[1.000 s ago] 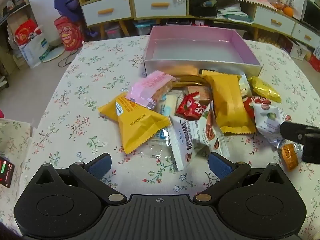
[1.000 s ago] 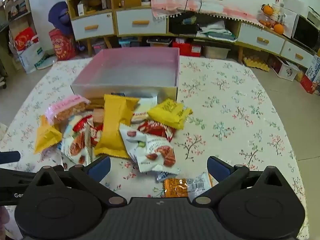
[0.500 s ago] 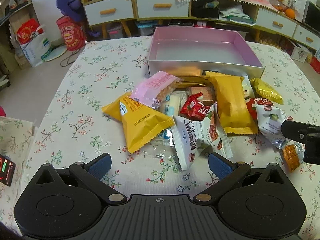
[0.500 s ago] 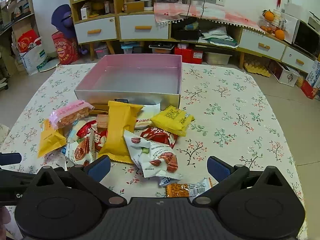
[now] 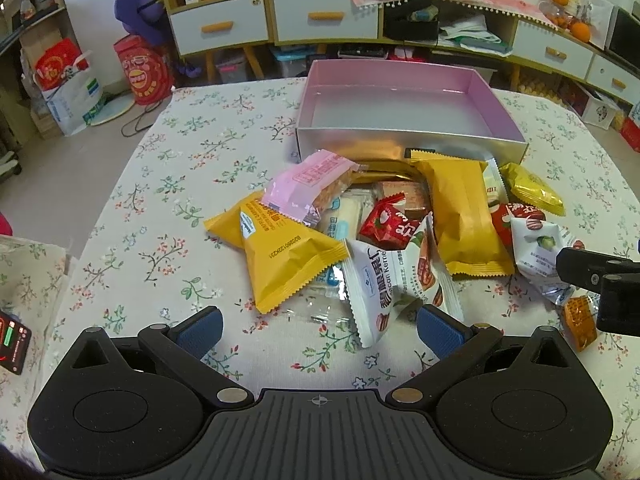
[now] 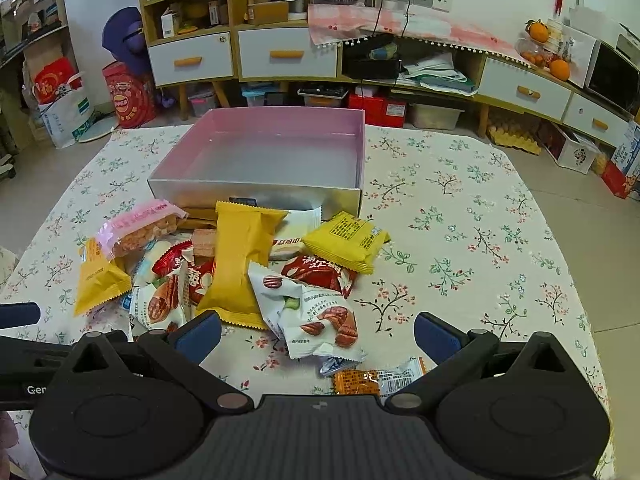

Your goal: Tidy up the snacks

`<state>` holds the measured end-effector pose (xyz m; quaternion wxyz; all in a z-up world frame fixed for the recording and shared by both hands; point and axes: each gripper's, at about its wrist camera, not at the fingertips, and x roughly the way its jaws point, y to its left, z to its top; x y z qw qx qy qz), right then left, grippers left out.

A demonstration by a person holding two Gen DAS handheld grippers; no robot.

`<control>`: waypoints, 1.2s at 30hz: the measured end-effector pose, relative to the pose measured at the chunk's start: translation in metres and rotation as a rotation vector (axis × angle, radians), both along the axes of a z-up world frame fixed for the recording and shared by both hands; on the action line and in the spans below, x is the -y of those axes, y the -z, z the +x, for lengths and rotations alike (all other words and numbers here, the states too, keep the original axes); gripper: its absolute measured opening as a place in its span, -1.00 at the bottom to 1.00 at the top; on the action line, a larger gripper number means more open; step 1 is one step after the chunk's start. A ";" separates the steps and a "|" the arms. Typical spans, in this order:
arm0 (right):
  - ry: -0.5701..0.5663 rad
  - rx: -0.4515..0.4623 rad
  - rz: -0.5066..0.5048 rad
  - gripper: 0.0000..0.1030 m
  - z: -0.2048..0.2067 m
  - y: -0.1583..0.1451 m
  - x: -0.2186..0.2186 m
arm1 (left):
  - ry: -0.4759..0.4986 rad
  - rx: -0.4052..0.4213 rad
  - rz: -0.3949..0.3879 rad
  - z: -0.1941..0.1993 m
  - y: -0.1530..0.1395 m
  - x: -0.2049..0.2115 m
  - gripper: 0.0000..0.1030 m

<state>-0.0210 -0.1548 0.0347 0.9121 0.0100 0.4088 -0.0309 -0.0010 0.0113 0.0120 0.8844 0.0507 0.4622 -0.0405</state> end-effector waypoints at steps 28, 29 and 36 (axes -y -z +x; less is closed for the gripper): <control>0.000 0.001 0.008 0.50 0.002 0.000 -0.001 | -0.008 0.014 -0.005 0.001 -0.003 -0.002 1.00; 0.000 0.000 0.007 0.50 0.003 0.000 -0.002 | -0.009 0.013 -0.006 0.002 -0.003 -0.002 1.00; -0.003 -0.004 0.000 0.50 0.004 0.002 -0.004 | -0.008 0.018 -0.009 0.002 -0.003 -0.003 1.00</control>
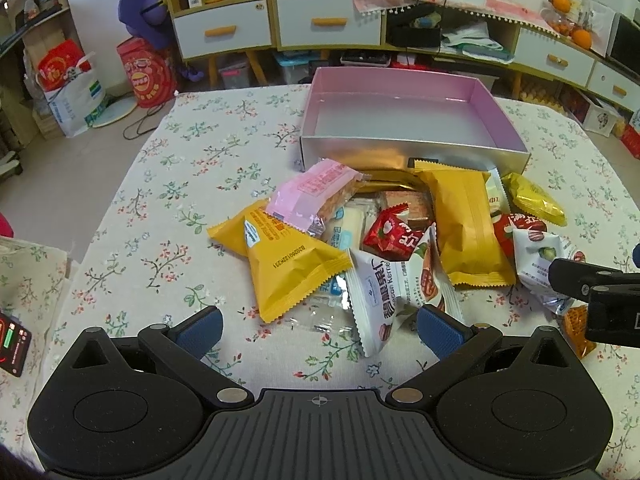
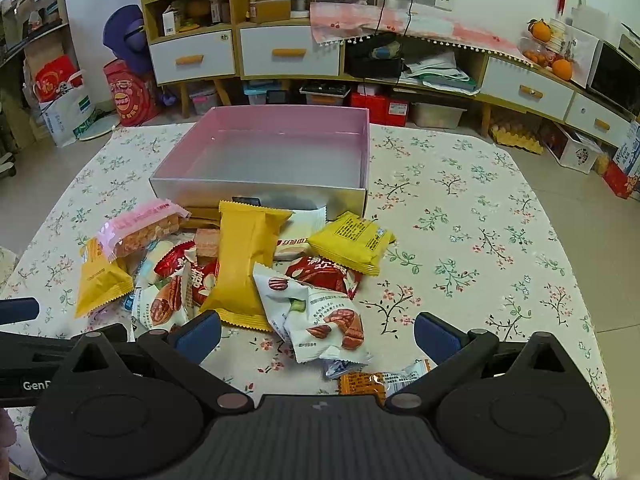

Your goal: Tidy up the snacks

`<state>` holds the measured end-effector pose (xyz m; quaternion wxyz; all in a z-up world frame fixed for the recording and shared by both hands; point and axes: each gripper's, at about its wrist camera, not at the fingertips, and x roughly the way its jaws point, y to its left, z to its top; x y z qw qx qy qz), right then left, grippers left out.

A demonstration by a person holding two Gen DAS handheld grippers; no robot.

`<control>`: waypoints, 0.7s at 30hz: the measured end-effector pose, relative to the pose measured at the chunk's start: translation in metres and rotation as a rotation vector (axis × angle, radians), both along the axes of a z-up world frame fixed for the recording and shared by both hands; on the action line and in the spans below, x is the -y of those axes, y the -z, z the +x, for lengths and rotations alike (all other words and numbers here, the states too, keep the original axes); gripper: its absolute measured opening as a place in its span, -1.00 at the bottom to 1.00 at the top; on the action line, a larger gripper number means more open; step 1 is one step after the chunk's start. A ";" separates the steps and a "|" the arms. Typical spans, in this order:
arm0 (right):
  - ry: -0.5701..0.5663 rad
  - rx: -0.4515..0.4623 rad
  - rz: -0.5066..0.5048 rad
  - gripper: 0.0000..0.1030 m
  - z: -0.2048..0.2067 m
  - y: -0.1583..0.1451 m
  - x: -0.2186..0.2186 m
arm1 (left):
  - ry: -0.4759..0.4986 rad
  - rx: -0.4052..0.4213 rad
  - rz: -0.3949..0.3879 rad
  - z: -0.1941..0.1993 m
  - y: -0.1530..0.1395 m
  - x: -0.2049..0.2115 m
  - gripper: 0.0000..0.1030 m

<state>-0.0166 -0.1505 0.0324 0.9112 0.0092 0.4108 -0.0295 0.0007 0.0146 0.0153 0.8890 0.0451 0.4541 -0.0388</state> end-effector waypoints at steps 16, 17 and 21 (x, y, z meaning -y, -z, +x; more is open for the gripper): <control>0.003 0.001 -0.016 0.50 0.003 0.000 0.001 | -0.003 0.023 -0.002 0.002 -0.001 -0.001 1.00; 0.004 0.004 -0.020 0.50 0.003 0.000 0.001 | -0.002 0.031 0.001 0.002 -0.002 -0.001 1.00; 0.007 0.010 -0.033 0.50 0.006 0.001 0.003 | 0.032 0.059 0.009 0.003 -0.004 0.001 1.00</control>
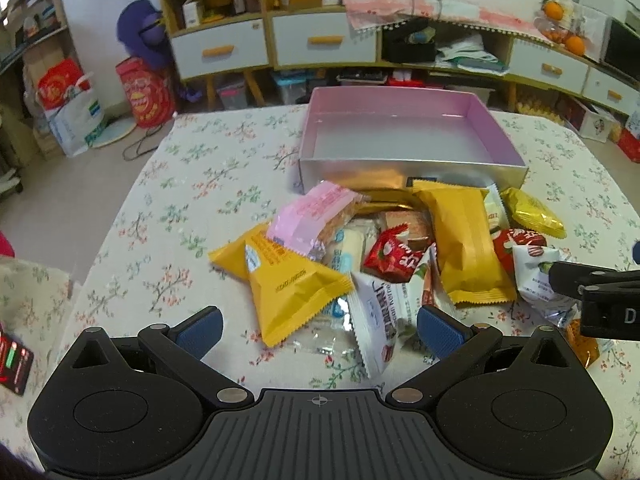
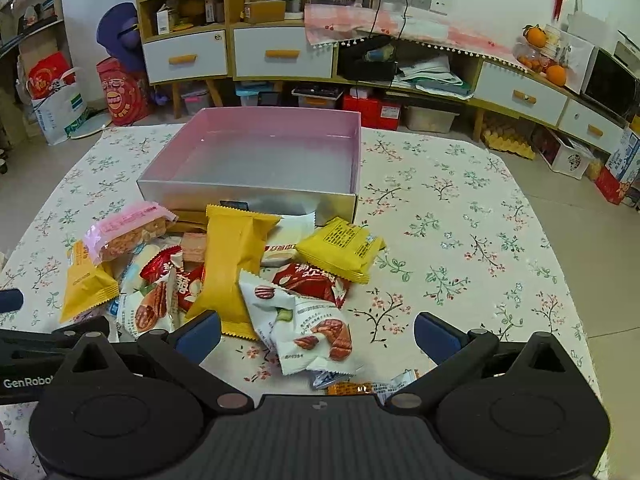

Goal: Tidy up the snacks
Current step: 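Grasp the pink pastry pack with the left tool while the right tool grasps a yellow cake pack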

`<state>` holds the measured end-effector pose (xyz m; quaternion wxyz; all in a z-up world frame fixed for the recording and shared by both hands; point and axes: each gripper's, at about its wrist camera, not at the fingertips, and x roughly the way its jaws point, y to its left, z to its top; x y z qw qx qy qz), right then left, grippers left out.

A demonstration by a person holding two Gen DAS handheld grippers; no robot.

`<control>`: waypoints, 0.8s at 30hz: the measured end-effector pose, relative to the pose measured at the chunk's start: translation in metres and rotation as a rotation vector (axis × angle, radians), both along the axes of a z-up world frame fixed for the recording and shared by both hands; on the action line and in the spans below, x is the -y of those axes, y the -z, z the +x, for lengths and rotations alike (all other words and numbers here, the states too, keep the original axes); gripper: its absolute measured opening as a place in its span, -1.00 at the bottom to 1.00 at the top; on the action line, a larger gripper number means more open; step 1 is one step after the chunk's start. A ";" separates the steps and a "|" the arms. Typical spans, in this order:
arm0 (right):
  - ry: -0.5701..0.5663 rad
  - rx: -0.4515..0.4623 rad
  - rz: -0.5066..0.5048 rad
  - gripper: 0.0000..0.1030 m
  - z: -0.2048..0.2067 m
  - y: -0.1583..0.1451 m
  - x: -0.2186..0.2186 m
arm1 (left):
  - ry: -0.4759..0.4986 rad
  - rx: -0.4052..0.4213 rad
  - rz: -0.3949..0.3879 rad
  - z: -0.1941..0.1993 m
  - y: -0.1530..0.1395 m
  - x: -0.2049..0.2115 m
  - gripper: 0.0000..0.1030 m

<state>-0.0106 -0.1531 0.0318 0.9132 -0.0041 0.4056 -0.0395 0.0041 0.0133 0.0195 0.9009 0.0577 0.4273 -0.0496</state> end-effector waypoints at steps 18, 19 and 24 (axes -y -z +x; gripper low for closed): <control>-0.131 -0.028 0.249 0.33 0.043 -0.019 0.011 | 0.198 -0.009 -0.105 0.068 -0.010 -0.022 0.95; -0.130 -0.029 0.272 0.26 0.046 -0.015 0.012 | 0.199 -0.028 -0.118 0.073 -0.005 -0.025 0.88; -0.168 -0.062 0.319 -0.01 0.066 -0.004 0.009 | 0.242 -0.072 -0.209 0.094 0.004 -0.034 0.64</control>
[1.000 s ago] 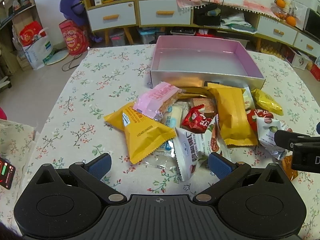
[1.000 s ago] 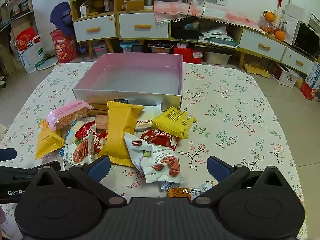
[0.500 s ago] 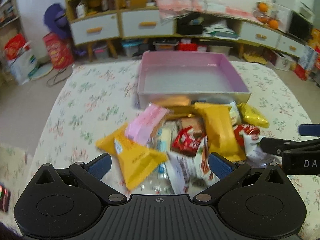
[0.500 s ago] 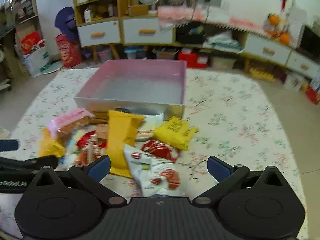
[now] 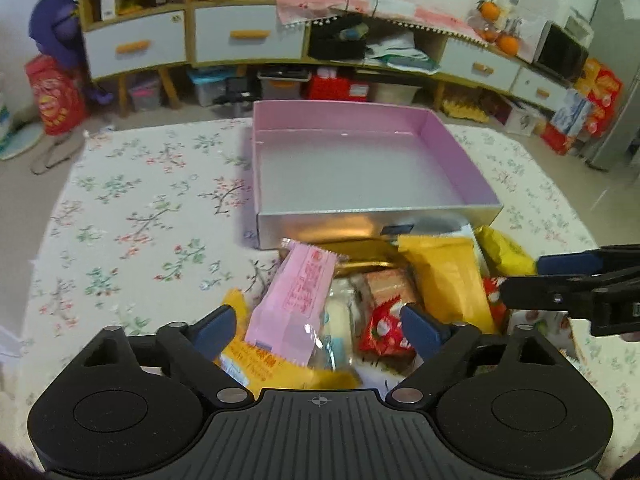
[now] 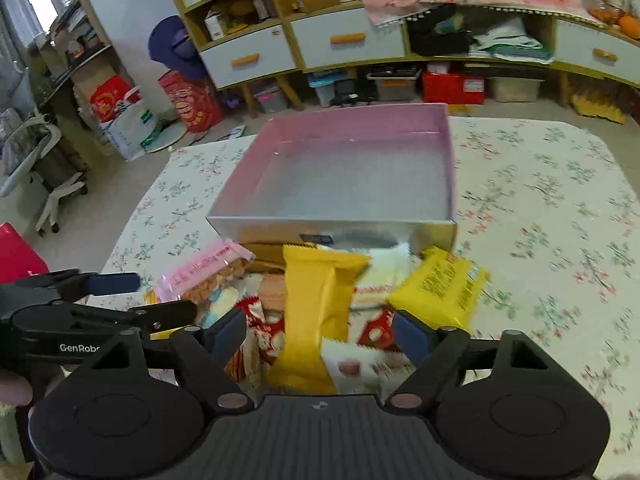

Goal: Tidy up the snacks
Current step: 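Grasp the pink pastry pack with the left tool while the right tool grasps a yellow cake pack, then carry both packs into the box and open both tools to release them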

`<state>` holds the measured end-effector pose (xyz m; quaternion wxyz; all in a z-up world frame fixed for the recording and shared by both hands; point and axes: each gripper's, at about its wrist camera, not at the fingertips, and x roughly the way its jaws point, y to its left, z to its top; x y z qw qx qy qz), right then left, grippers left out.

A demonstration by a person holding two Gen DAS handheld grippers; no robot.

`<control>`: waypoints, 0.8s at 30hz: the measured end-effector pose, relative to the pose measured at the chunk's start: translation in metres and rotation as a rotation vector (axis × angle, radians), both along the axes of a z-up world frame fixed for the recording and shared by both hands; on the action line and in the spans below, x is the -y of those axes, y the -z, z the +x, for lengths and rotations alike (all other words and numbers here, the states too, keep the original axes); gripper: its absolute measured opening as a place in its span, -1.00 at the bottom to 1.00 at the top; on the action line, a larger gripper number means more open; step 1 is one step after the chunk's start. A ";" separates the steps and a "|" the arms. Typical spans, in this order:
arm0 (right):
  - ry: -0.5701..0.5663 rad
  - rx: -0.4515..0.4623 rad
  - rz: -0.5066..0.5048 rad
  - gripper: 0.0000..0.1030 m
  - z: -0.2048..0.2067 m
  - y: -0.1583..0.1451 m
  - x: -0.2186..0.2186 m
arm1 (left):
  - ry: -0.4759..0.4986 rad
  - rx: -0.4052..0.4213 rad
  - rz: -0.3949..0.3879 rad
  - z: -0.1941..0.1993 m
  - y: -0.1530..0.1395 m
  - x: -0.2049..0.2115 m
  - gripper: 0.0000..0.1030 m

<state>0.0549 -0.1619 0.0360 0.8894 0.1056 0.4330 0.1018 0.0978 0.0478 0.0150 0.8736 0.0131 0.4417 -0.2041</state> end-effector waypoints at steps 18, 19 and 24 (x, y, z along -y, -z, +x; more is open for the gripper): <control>0.005 -0.143 0.068 -0.61 0.040 0.029 -0.007 | 0.087 -0.072 0.064 0.028 0.024 0.016 -0.24; 0.004 -0.150 0.059 -0.61 0.041 0.031 -0.009 | 0.085 -0.073 0.068 0.028 0.025 0.016 -0.30; -0.001 -0.175 0.023 -0.67 0.042 0.039 -0.015 | 0.065 -0.070 0.073 0.029 0.027 0.019 -0.41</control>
